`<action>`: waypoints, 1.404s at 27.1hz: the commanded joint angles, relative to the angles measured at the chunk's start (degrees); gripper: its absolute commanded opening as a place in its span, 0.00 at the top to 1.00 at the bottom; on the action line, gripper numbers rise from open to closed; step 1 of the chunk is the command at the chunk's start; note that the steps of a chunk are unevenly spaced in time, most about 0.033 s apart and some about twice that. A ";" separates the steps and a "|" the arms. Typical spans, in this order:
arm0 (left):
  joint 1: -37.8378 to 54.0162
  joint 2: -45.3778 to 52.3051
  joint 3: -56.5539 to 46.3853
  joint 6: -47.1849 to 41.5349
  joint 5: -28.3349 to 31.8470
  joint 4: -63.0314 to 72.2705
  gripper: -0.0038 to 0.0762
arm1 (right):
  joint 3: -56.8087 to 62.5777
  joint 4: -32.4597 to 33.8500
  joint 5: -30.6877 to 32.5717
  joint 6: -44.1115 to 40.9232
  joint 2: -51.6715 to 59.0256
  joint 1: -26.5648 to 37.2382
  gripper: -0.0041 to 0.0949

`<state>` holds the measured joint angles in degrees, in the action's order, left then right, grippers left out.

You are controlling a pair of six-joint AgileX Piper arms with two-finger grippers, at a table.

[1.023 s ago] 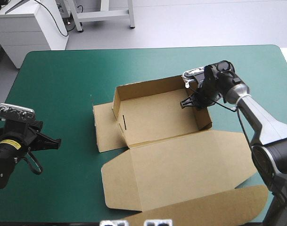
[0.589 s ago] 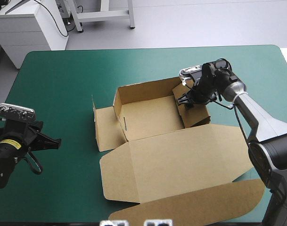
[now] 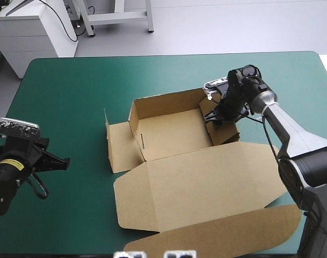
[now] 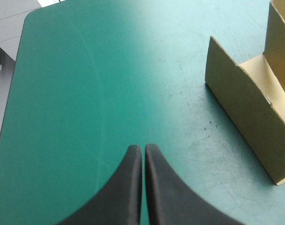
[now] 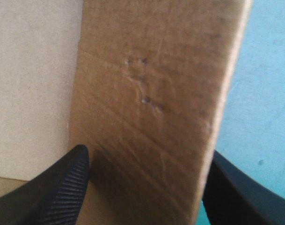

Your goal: Fold the box

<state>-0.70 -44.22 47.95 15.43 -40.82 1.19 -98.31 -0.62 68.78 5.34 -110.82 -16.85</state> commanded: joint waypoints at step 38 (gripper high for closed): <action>0.00 -10.29 -0.32 -1.96 15.30 17.52 0.94 | -1.10 -17.27 2.90 9.46 19.79 11.50 0.98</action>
<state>-0.70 -51.64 46.51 13.92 -33.48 11.96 -98.05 -14.58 71.01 14.47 -94.48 -5.90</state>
